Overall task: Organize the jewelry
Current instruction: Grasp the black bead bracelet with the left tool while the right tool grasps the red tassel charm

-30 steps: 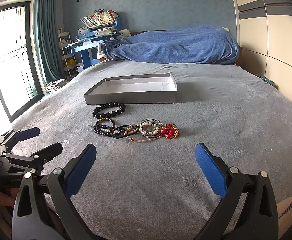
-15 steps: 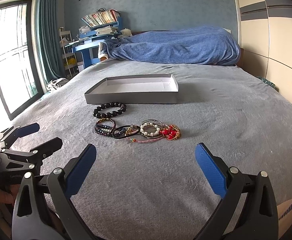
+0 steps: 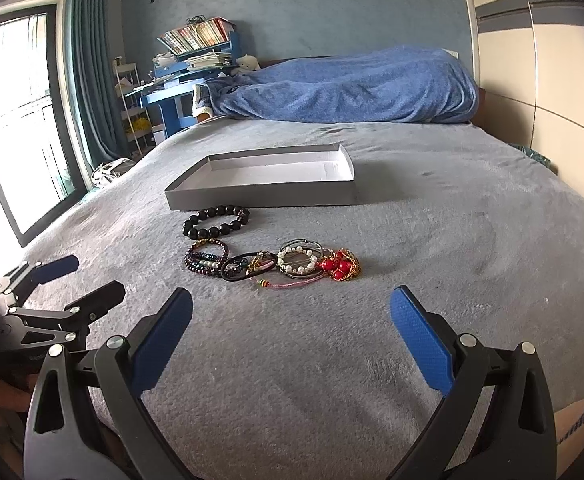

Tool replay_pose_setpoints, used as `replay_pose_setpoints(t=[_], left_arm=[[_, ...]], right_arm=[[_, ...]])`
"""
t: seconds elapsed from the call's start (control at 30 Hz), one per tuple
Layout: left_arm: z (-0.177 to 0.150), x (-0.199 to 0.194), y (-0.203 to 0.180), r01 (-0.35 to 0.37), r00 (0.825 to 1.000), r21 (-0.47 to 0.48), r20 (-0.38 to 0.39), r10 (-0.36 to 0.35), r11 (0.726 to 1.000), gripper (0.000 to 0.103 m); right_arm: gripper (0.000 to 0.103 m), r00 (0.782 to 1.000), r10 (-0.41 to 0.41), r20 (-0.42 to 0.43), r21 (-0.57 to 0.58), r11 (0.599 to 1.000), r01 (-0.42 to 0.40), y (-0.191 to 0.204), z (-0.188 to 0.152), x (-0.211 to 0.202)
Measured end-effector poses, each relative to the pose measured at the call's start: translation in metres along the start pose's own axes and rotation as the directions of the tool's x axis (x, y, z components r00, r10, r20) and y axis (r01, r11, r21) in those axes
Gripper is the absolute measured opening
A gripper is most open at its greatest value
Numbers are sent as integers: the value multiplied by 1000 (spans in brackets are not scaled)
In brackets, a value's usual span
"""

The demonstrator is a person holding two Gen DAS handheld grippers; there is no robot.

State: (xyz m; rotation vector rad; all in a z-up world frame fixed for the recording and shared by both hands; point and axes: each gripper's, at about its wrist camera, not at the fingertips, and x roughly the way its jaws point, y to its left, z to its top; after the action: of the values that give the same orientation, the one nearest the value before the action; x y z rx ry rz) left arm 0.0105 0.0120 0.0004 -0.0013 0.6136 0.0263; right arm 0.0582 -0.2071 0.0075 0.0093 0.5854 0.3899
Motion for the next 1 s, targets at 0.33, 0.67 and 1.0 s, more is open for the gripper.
replay_pose_setpoints(t=[0.33,0.67,1.0], left_arm=[[9,32,9,47,994,-30,-95,-50,998,98],[43,68,14,56,989,-21,-135,-58,998,96],[85,135,34,45,977,-111,-204,-67,993,71]], right_arm=[[98,998,29,-54,15,1000,-28,-9,9,19],[98,988,12,-156,-27,999,-16,-18,15,47],[82,988,-2,-155,-45,999,-5,-35,24,60]])
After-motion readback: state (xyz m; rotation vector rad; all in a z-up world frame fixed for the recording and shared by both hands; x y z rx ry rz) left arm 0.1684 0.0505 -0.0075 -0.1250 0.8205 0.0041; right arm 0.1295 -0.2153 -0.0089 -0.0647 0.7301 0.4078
